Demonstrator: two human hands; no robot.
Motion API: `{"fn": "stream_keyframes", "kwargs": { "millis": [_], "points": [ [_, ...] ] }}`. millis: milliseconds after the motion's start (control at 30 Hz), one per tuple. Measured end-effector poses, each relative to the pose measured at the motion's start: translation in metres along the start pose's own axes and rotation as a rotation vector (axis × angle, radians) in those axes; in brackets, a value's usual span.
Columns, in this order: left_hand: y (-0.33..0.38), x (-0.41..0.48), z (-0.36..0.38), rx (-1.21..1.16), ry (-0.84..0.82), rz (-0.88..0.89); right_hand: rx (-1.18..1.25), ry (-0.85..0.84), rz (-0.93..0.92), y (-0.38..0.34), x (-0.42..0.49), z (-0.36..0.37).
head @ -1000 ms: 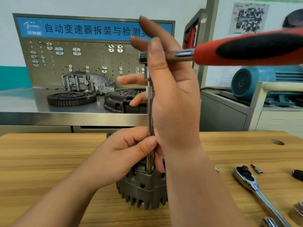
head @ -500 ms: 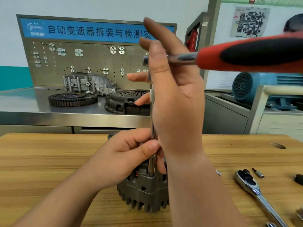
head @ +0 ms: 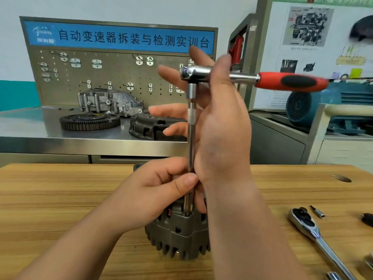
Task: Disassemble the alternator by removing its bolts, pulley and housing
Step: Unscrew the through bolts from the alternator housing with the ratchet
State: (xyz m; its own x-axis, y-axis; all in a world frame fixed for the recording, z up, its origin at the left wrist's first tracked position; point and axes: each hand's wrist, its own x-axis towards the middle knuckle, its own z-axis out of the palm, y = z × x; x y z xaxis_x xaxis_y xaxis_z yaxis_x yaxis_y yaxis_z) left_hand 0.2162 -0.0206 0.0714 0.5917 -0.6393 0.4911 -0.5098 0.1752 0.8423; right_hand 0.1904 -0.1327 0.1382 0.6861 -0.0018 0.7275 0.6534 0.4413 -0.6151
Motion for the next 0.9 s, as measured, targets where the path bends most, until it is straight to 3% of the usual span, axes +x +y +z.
{"fn": "stream_keyframes", "kwargs": {
  "millis": [100, 167, 567, 733, 800, 900],
  "points": [
    [0.000, 0.001, 0.001, -0.015, -0.007, 0.009, -0.178, 0.004, -0.203, -0.001, -0.001, 0.003],
    [0.002, 0.001, 0.002, -0.009, 0.000, 0.013, -0.166, -0.016, -0.248, -0.001, -0.001, 0.005],
    [0.002, 0.000, 0.001, -0.002, 0.013, -0.015, 0.144, -0.026, 0.074, 0.001, 0.002, -0.005],
    [0.001, 0.000, 0.001, 0.009, 0.017, 0.005, -0.171, 0.018, -0.216, -0.001, 0.001, 0.001],
    [0.001, 0.000, 0.002, 0.004, 0.023, 0.005, -0.190, -0.020, -0.310, 0.001, 0.000, 0.003],
    [0.003, 0.000, 0.003, 0.029, 0.026, 0.012, -0.147, -0.029, -0.278, 0.001, 0.000, 0.006]
  ]
}}
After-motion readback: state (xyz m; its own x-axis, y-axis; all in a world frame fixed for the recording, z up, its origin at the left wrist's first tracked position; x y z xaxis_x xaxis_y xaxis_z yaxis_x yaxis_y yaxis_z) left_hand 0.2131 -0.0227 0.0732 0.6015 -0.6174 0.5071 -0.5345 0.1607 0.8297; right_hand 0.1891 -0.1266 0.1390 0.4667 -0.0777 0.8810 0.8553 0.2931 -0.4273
